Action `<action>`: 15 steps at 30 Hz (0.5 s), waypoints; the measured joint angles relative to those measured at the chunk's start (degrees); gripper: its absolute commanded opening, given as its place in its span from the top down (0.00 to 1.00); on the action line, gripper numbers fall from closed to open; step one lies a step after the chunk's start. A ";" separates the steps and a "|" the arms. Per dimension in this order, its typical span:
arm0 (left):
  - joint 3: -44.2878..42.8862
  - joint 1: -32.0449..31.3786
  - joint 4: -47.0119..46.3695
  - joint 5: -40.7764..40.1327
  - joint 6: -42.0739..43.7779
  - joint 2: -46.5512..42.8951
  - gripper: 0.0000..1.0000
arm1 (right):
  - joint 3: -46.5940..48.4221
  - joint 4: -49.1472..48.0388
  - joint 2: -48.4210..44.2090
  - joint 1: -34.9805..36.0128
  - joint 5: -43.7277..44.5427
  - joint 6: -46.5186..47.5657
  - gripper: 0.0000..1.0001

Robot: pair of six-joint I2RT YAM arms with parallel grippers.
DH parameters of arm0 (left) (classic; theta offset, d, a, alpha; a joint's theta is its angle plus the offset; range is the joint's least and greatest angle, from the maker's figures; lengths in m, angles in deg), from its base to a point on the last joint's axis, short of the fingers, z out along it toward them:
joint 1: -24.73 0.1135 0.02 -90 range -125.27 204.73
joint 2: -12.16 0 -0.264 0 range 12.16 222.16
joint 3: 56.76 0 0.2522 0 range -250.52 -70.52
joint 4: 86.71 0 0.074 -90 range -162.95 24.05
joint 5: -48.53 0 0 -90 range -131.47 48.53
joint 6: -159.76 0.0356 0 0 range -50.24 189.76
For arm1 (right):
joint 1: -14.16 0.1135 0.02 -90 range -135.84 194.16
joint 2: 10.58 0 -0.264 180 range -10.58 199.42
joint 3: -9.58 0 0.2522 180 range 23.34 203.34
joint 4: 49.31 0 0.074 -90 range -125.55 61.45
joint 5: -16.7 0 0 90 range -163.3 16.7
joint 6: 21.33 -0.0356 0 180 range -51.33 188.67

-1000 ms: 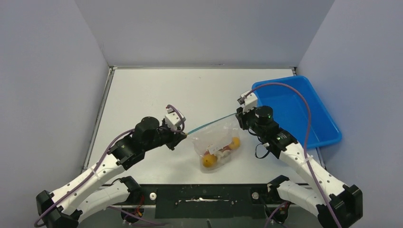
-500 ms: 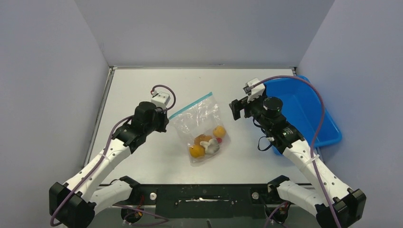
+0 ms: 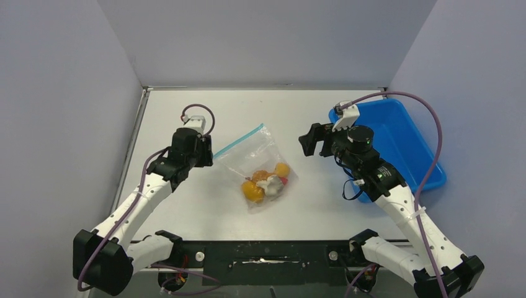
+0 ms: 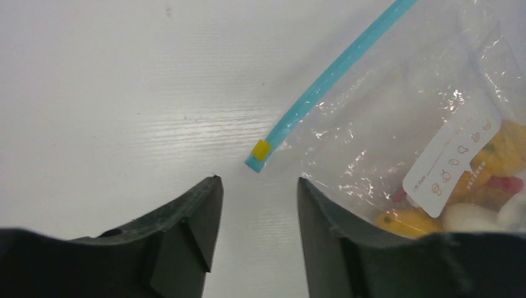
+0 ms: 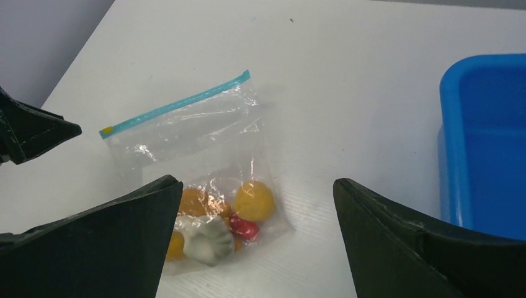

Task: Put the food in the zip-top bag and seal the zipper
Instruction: Place the zipper food storage bag at the center of the board.

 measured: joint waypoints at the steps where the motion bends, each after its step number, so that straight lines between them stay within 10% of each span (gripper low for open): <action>1: 0.00 0.42 0.00 -0.52 -0.50 -0.13 0.37 | 0.17 0.90 0.09 0.00 0.11 -1.25 0.02; 15: -3.15 1.25 -1.70 2.93 -8.04 -11.45 0.27 | 2.23 7.45 0.57 0.00 6.73 -12.87 0.02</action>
